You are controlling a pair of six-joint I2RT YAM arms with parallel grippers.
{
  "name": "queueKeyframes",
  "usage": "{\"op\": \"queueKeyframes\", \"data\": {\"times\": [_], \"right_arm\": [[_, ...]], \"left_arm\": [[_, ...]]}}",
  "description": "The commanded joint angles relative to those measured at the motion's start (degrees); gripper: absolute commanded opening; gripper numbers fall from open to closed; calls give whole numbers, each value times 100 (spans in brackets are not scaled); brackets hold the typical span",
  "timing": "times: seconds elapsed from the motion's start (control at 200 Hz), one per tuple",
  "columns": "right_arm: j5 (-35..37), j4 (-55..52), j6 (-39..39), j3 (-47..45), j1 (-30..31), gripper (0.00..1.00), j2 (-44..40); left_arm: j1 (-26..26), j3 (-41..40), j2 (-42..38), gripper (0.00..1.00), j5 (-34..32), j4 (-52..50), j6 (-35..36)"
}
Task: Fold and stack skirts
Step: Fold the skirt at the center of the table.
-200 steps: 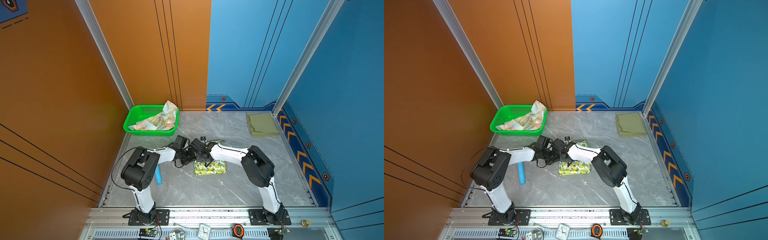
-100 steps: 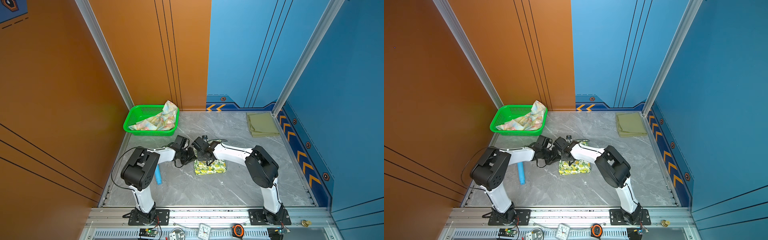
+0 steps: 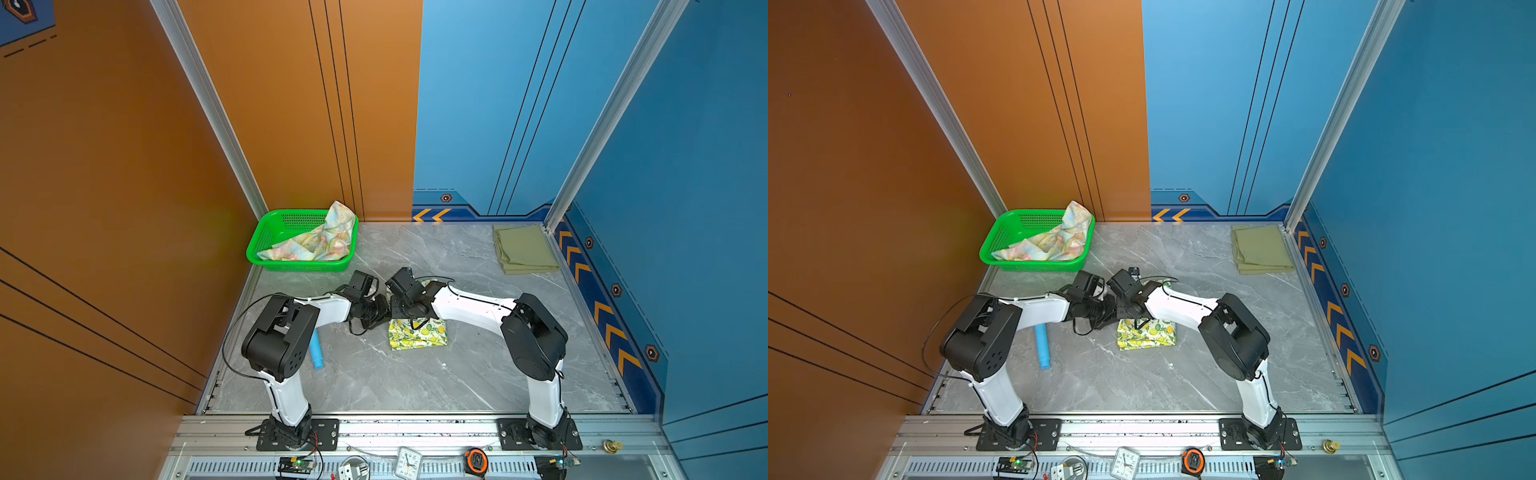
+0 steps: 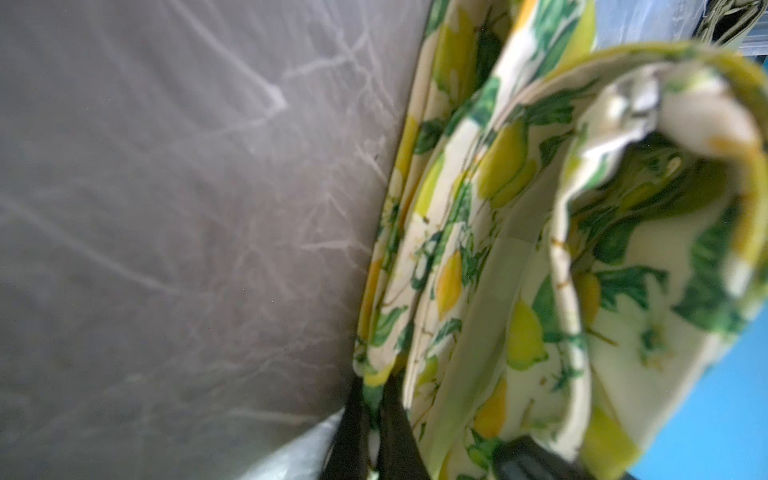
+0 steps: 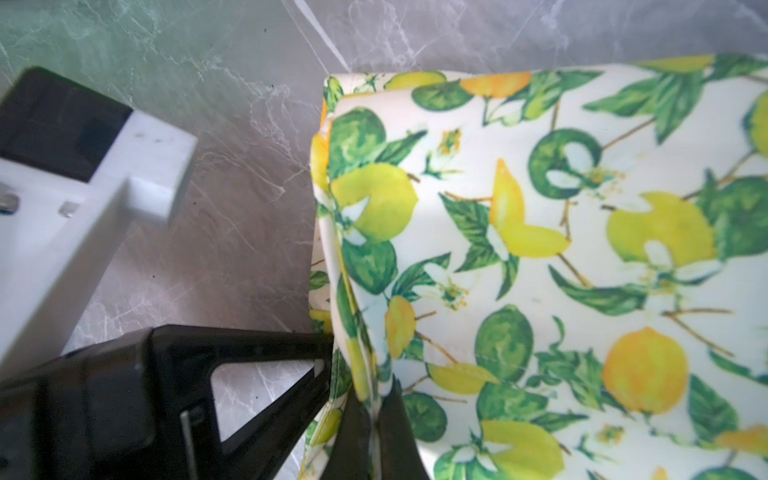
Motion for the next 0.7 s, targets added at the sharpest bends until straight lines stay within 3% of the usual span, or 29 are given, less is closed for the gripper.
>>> {"op": "queueKeyframes", "data": {"times": [0.0,0.19,0.34,0.491,0.696], "right_arm": [[-205,210,37,-78,62,0,-55],[-369,289,50,-72,64,0,9],[-348,298,33,-159,8,18,-98],[-296,304,-21,-357,-80,19,-338],[-28,485,-61,-782,-106,34,-864]], "left_arm": [[81,-139,150,0,-75,-225,-32],[103,-149,152,0,-79,-222,-42],[133,-150,145,0,-81,-224,-43],[166,-150,144,0,-88,-226,-42],[187,-150,136,0,-98,-222,-19]]}}
